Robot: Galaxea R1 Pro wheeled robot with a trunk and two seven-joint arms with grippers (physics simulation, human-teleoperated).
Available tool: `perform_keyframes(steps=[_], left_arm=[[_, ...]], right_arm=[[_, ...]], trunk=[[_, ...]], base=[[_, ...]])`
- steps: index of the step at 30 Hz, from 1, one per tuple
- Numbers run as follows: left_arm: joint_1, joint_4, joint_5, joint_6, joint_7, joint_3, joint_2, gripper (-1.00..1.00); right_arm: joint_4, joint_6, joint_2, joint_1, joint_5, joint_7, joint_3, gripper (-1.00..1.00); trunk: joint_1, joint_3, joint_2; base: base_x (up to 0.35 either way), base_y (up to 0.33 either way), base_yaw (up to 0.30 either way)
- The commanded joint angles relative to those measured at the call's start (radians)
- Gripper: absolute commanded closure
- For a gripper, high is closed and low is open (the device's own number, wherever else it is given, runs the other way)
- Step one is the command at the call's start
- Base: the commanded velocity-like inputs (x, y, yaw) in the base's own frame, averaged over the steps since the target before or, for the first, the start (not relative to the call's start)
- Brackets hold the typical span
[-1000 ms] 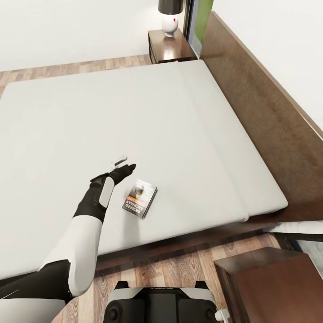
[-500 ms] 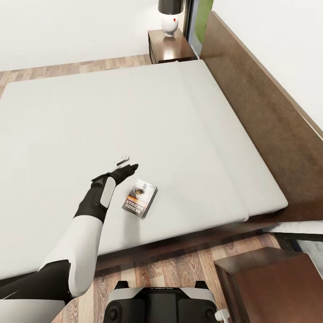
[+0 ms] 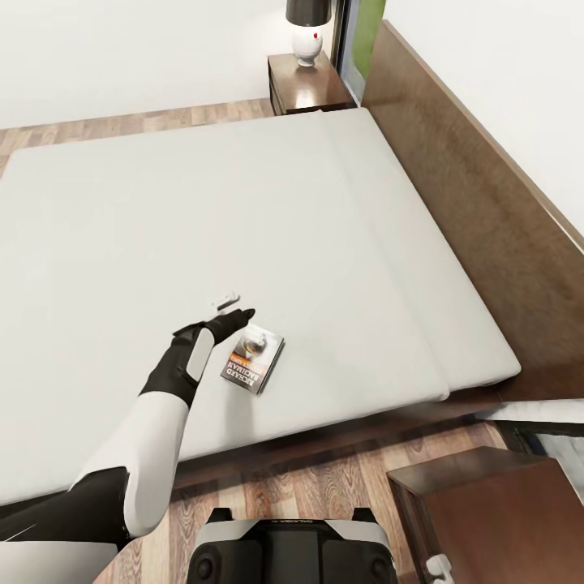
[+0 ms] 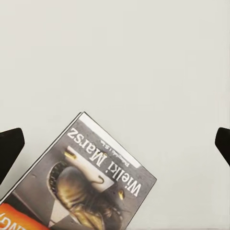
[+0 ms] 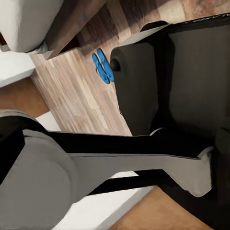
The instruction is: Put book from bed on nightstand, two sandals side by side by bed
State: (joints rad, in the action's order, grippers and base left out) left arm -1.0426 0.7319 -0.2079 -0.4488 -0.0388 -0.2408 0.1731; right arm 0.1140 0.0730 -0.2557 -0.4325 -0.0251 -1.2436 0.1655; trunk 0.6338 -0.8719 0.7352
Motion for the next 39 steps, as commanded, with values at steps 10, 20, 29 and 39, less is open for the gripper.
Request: perform_keyframes(steps=[10,20,29,39], left_arm=[[-0.001,-0.03,-0.004,-0.004,-0.006,-0.007,0.001,-1.0],[0.001,-0.037,-0.003,-0.002,-0.006,-0.011,0.001,-1.0],[0.001,-0.03,-0.001,-0.003,-0.004,-0.009,0.001,-1.0],[0.001,-0.023,-0.001,-0.004,-0.003,-0.009,0.001,-1.0]], right_arm=[[0.135,0.154,-0.019,-0.002,-0.002,-0.038,0.0,-1.0],[0.136,0.157,-0.02,-0.002,-0.004,-0.039,-0.003,-1.0],[0.136,0.157,-0.02,-0.002,-0.006,-0.038,-0.003,-1.0],[0.136,0.157,-0.019,-0.002,-0.007,-0.037,-0.003,-1.0]], trunk=[[0.0,-0.002,0.001],[0.0,-0.015,0.001],[0.016,-0.03,0.029],[0.054,-0.061,0.099]], base=[[0.0,0.0,0.0],[0.0,0.0,0.0],[0.0,0.0,0.0],[0.0,0.0,0.0]])
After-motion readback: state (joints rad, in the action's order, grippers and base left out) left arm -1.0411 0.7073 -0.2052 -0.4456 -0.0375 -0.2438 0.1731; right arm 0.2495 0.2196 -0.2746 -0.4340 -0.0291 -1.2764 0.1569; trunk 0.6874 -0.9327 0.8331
